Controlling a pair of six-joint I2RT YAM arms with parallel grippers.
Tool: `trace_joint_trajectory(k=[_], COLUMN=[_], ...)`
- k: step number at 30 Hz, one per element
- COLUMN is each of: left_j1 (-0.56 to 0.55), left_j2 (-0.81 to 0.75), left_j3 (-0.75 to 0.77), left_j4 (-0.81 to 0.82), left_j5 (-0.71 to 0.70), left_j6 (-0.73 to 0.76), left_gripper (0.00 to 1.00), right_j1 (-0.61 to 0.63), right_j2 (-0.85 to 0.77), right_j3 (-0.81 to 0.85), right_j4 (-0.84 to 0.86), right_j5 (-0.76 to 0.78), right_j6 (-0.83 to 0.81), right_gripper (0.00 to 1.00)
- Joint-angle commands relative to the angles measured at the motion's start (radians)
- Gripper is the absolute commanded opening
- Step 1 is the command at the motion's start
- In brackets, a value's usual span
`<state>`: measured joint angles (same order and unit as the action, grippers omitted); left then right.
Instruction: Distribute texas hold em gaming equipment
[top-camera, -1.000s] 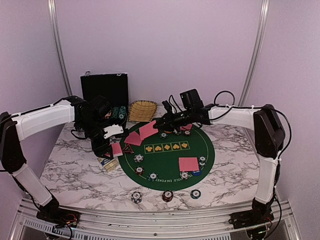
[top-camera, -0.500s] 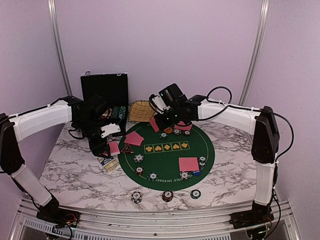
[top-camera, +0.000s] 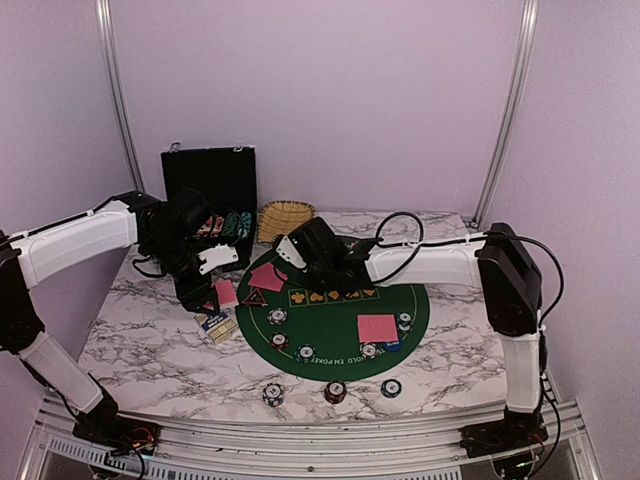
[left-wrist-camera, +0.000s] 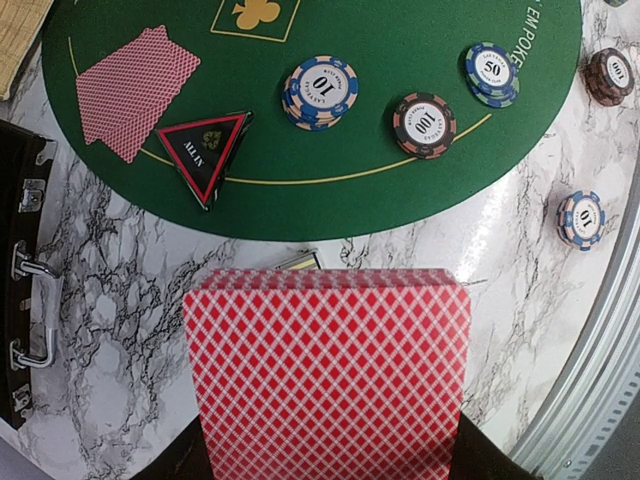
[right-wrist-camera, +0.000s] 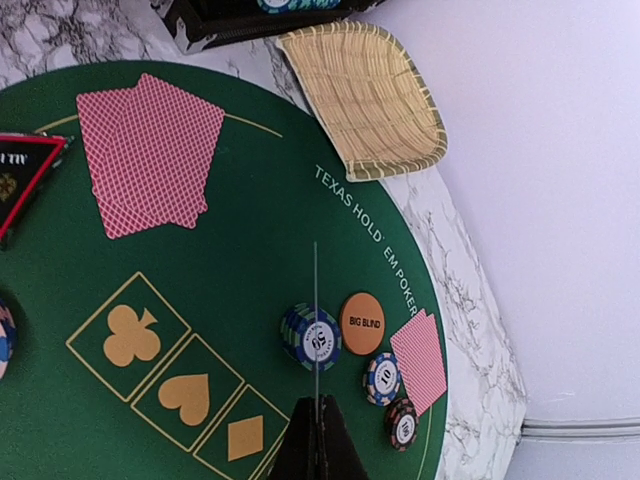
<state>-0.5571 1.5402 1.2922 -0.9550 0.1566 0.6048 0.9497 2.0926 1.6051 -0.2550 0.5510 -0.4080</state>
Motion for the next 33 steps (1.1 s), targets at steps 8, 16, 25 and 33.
trace_joint_trajectory(k=[8, 16, 25, 33], left_j1=[0.005, 0.005, 0.005, 0.005], left_j2=[-0.03, -0.017, -0.017, -0.021], left_j3=[0.007, 0.021, 0.023, 0.025], left_j4=[-0.007, -0.014, -0.018, -0.019], left_j5=[0.019, 0.021, 0.026, 0.032], left_j6=[-0.007, -0.004, -0.002, -0.002], left_gripper=[0.0, 0.0, 0.0, 0.0], right_j1=[0.02, 0.04, 0.057, 0.073], right_j2=[0.063, 0.067, 0.071, 0.068], right_j3=[-0.077, -0.101, -0.131, -0.148], right_j4=[0.194, 0.146, 0.091, 0.059], right_j5=[-0.014, -0.13, -0.134, -0.132], right_j6=[-0.161, -0.14, -0.133, -0.119], right_gripper=[0.0, 0.0, 0.0, 0.32])
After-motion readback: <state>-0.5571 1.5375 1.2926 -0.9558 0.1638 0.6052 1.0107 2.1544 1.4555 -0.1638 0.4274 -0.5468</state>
